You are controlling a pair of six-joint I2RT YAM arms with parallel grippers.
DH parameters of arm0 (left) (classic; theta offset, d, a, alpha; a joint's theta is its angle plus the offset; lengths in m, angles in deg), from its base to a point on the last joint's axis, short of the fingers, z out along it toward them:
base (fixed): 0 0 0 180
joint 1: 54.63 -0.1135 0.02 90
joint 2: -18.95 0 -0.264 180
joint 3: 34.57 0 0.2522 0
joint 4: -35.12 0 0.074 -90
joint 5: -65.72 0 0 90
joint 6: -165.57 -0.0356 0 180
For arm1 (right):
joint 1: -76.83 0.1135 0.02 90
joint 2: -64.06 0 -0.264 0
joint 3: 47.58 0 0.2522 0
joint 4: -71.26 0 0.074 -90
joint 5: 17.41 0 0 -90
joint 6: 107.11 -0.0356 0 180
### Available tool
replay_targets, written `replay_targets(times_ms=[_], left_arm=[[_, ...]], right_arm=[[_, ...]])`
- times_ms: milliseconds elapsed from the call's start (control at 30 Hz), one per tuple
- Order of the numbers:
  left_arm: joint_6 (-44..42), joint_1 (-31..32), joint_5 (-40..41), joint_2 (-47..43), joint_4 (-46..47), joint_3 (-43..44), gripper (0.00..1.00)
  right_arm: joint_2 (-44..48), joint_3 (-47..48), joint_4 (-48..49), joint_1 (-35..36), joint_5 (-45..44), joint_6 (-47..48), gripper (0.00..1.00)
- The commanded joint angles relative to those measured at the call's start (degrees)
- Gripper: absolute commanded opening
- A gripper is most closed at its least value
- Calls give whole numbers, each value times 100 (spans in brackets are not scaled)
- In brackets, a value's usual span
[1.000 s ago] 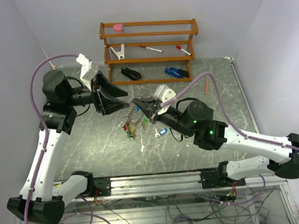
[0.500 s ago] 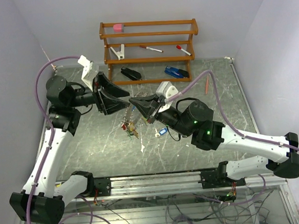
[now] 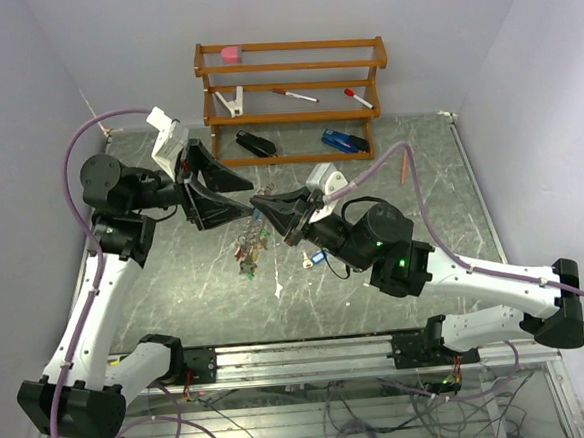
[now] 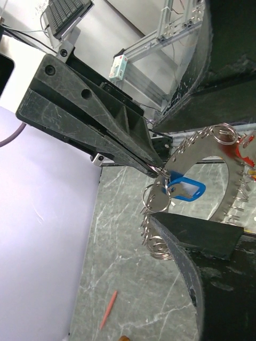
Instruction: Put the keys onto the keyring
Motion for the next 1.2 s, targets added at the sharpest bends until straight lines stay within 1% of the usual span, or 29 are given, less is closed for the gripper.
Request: replay_targets(times_ms=[0, 33, 133, 233, 333, 467, 600, 667, 767, 800, 867, 933, 967, 1000, 1033, 1067, 1100, 1167], left_arm=[[-1039, 64, -205, -55, -1297, 361, 73], [-1240, 75, -216, -36, -1680, 404, 73], [-1753, 83, -232, 19, -2284, 493, 74], [-2132, 77, -163, 59, -2661, 541, 75], [-2301, 85, -115, 84, -2843, 554, 77], [-2154, 87, -43, 83, -2675, 540, 79], [-1820, 87, 113, 78, -2282, 437, 75], [-1718, 87, 197, 57, -2139, 375, 69], [-1381, 87, 275, 22, -1712, 254, 54], [-1384, 87, 263, 21, -1652, 238, 50], [-1612, 87, 273, 27, -1845, 261, 42], [-1962, 87, 280, 46, -2306, 328, 33], [-2124, 87, 271, 52, -2475, 363, 28], [-2244, 87, 269, 64, -2618, 399, 20], [-2326, 87, 280, 65, -2708, 413, 16], [-2401, 87, 282, 65, -2765, 422, 9], [-2435, 87, 294, 63, -2801, 419, 7], [-2434, 87, 320, 64, -2789, 410, 7]], right_arm=[[48, 115, 528, -1, 5, -72, 0], [43, 129, 545, 3, -7, -72, 0], [12, 165, 596, -3, 2, -106, 0], [-32, 204, 637, 3, 22, -145, 0], [-49, 199, 637, -3, -15, -163, 0], [-41, 221, 619, 5, 6, -193, 0], [-69, 195, 685, 11, 17, -233, 0], [-65, 171, 703, 10, 9, -262, 0], [-50, 81, 711, 1, -33, -316, 0], [-37, 58, 701, 5, -50, -332, 0], [4, 23, 685, 5, -92, -359, 0], [61, 8, 643, 0, -128, -362, 0], [84, 4, 624, 9, -147, -362, 0], [98, 3, 591, 11, -172, -362, 0], [112, -6, 573, 5, -180, -370, 0], [125, -14, 583, 10, -184, -371, 0], [139, -26, 582, 4, -193, -379, 0], [133, -26, 560, 5, -207, -386, 0]])
